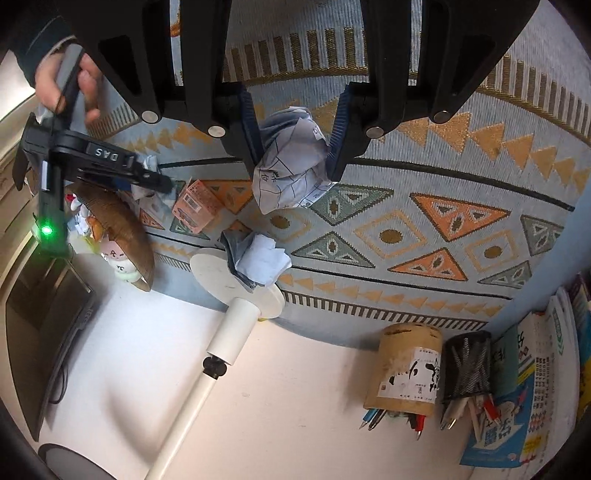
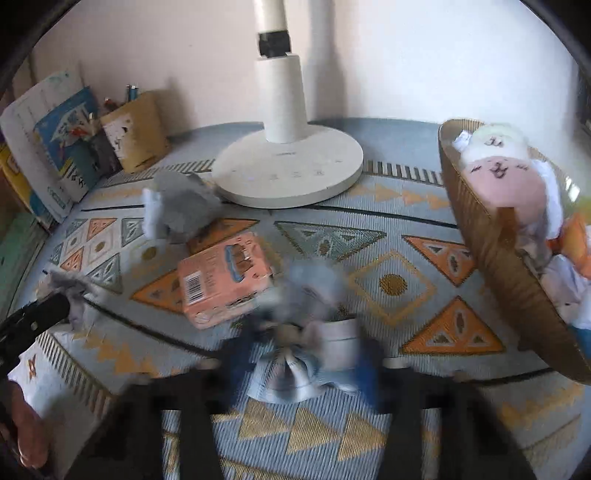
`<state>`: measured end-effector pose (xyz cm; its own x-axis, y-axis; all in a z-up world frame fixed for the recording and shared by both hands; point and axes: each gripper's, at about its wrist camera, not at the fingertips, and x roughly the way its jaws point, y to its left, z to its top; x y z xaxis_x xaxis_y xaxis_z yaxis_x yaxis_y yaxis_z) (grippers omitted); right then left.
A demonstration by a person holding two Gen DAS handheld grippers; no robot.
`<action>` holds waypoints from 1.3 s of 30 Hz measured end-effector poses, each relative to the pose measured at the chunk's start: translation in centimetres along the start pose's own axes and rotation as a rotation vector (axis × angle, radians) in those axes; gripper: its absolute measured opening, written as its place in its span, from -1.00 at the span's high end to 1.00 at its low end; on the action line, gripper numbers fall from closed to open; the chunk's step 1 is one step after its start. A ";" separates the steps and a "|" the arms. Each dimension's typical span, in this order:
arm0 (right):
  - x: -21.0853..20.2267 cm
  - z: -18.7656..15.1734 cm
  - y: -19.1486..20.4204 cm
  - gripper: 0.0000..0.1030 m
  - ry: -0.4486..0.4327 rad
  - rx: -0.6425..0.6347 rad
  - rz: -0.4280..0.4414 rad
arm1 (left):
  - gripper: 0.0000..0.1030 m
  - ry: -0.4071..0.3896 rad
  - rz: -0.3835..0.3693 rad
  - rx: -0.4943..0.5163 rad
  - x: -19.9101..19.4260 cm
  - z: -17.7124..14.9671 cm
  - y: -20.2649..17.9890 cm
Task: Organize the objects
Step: 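Grasp a crumpled paper wad with the left gripper while the right grasps the plaid bow, then lift the paper wad and plaid bow and carry them toward the glass bowl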
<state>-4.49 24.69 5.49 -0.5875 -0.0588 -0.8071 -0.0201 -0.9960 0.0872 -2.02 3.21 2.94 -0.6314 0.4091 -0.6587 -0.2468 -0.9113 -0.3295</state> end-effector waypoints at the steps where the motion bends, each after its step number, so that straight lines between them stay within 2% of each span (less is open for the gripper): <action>1: -0.9 -0.5 0.1 0.53 -0.004 0.016 -0.025 | 0.37 0.000 0.001 0.003 0.0 0.0 0.0; 4: -3.2 -2.5 -0.4 0.52 0.009 0.119 -0.067 | 0.37 0.000 0.006 0.012 0.0 -0.1 -0.2; 6: -3.3 -3.4 -1.0 0.44 0.051 0.178 -0.017 | 0.37 0.001 0.009 0.019 -0.1 -0.1 -0.2; 8: -3.2 -4.2 -1.6 0.19 0.093 0.208 0.044 | 0.37 0.002 0.011 0.023 0.0 -0.1 -0.3; 9: -3.5 -4.5 -2.0 0.13 0.086 0.216 0.064 | 0.37 0.002 0.011 0.024 -0.1 -0.1 -0.3; 11: -4.4 -5.2 -2.6 -0.44 0.057 0.236 0.081 | 0.37 0.004 0.009 0.019 0.0 -0.1 -0.3; 13: -4.7 -5.8 -3.2 -0.73 0.038 0.259 0.084 | 0.37 0.007 0.006 0.014 0.0 -0.1 -0.2; 15: -4.5 -6.0 -3.1 -0.76 0.031 0.260 0.096 | 0.37 0.007 0.006 0.009 0.0 -0.1 -0.1; 20: -3.5 -5.8 -0.1 -0.74 0.028 0.123 -0.084 | 0.37 0.008 0.005 0.002 0.1 -0.1 0.0; 21: -3.3 -5.9 1.0 -0.54 0.020 0.074 -0.166 | 0.37 0.009 0.005 0.002 0.1 -0.1 0.0; 23: -3.7 -6.0 1.6 0.31 -0.014 0.038 -0.145 | 0.37 0.007 0.004 0.000 0.1 -0.1 0.1; 24: -3.9 -6.0 1.9 0.40 -0.020 0.022 -0.151 | 0.37 0.007 0.002 -0.003 0.1 -0.1 0.1; 27: -4.4 -6.0 1.3 0.44 -0.037 -0.002 -0.173 | 0.37 0.009 -0.001 -0.007 0.2 -0.1 0.2; 32: -5.4 -6.4 -1.6 0.44 -0.096 0.100 -0.102 | 0.37 0.011 0.008 0.014 0.3 -0.1 -0.1; 39: -6.8 -6.3 -0.3 0.44 -0.208 0.096 -0.150 | 0.37 0.011 0.042 0.059 0.5 -0.4 -1.0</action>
<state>4.62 24.94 7.27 -0.7257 0.1136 -0.6785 -0.1897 -0.9811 0.0386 -1.77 4.34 2.71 -0.6340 0.3707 -0.6787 -0.2635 -0.9287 -0.2610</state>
